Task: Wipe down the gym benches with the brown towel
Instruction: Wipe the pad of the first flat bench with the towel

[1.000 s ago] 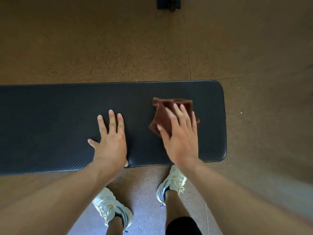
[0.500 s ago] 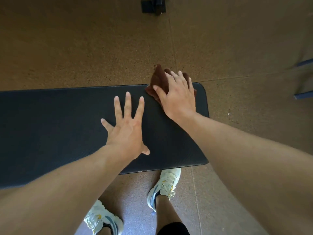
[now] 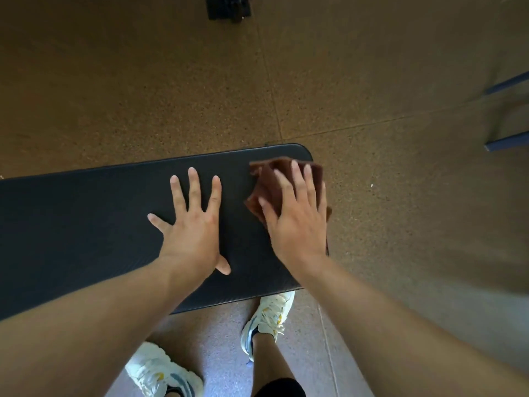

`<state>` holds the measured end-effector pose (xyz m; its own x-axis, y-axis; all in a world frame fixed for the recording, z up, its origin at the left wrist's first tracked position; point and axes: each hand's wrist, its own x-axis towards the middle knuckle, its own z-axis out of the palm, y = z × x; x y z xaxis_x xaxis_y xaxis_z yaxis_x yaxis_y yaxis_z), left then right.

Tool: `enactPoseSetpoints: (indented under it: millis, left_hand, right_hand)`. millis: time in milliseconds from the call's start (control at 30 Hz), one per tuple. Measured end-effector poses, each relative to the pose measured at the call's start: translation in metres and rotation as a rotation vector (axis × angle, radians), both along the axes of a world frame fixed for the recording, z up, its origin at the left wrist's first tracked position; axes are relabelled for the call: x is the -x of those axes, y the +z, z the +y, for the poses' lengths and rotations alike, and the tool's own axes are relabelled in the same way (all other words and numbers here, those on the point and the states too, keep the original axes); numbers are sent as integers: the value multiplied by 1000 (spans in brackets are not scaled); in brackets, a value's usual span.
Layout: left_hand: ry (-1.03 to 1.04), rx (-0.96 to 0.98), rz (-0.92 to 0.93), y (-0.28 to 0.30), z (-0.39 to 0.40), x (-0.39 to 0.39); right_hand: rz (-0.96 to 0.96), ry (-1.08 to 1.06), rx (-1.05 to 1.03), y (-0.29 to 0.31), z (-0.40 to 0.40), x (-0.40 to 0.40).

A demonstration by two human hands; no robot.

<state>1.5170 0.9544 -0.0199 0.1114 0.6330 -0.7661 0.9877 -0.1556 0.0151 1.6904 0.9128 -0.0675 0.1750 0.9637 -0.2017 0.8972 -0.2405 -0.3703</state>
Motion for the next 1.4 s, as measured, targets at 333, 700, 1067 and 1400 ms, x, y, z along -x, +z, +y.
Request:
enactPoseSetpoints:
  millis: [333, 700, 1067, 1400]
  left_hand:
    - [-6, -19, 32, -2, -2, -5]
    - [34, -28, -50, 5, -3, 5]
    - [1442, 642, -903, 81, -105, 81]
    - [1205, 18, -916, 80, -134, 101]
  right_hand:
    - [362, -479, 64, 19, 23, -32]
    - [592, -1089, 477, 64, -160, 43]
    - [1729, -1130, 584, 148, -107, 129]
    - [1580, -1052, 655, 137, -105, 147]
